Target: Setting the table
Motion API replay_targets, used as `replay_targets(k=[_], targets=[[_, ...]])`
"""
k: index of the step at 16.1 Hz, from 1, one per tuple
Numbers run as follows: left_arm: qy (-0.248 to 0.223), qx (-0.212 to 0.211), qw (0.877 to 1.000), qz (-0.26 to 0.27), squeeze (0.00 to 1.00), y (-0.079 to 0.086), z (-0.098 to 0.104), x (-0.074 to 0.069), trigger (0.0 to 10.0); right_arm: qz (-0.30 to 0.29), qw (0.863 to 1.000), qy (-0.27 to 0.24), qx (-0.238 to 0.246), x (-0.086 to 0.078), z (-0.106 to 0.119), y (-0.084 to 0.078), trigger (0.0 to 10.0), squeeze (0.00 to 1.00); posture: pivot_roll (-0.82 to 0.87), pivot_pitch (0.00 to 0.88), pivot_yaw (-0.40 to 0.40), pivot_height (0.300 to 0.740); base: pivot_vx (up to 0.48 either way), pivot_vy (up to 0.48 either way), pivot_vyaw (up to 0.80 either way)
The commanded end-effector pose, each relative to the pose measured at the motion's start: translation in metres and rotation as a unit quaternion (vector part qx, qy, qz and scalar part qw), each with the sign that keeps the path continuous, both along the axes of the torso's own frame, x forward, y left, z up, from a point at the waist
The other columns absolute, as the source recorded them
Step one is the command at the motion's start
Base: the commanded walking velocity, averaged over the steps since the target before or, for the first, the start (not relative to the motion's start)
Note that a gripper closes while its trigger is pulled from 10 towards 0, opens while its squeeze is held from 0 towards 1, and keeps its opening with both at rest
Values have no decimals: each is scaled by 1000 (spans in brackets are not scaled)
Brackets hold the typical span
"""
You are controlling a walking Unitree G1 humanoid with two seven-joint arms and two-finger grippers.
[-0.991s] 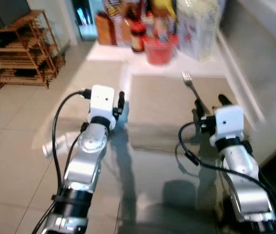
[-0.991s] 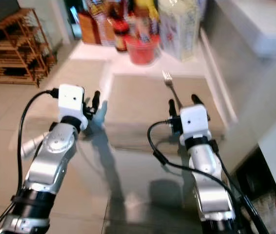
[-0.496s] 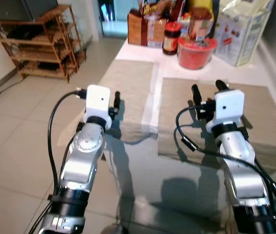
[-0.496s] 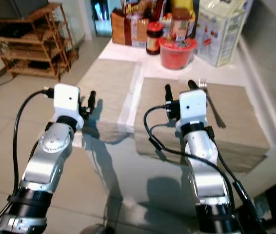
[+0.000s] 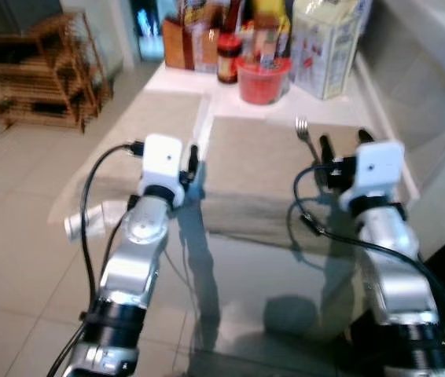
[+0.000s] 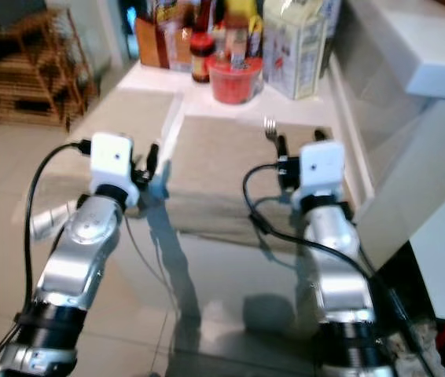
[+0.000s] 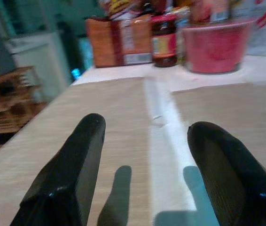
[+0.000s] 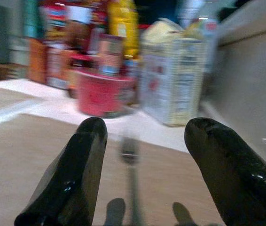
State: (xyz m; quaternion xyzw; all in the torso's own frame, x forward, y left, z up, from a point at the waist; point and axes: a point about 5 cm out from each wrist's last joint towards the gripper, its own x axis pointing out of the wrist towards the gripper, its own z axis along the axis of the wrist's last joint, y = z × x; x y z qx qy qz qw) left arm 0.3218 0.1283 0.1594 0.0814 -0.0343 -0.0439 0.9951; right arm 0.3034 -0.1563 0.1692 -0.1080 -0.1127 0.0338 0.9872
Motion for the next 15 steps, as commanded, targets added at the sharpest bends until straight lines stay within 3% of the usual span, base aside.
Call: replay_targets(k=[1, 9, 11, 13, 15], targets=[[-7, -1, 1000, 9, 0, 2, 4, 2, 10000, -2, 1000, 13, -2, 0, -3, -3, 10000, 0, -30, 11, 38, 740, 0, 0, 0], [2, 3, 1000, 18, 0, 6, 2, 1, 10000, 22, 997, 67, 13, 9, -15, 5, 10000, 0, -17, 18, 32, 740, 0, 0, 0], [-4, -1, 1000, -10, 0, 0, 10, -4, 10000, 19, 998, 55, 26, 33, -2, 7, 10000, 0, 22, 40, 35, 740, 0, 0, 0], [-1, 7, 1000, -23, 0, 0, 12, -8, 10000, 9, 998, 52, 27, 47, 4, 6, 10000, 0, 64, 52, 33, 740, 0, 0, 0], [10, 27, 998, -50, 0, 2, 11, -21, 10000, -14, 997, 58, 42, 77, 16, 2, 10000, 0, 131, 63, 22, 740, 0, 0, 0]])
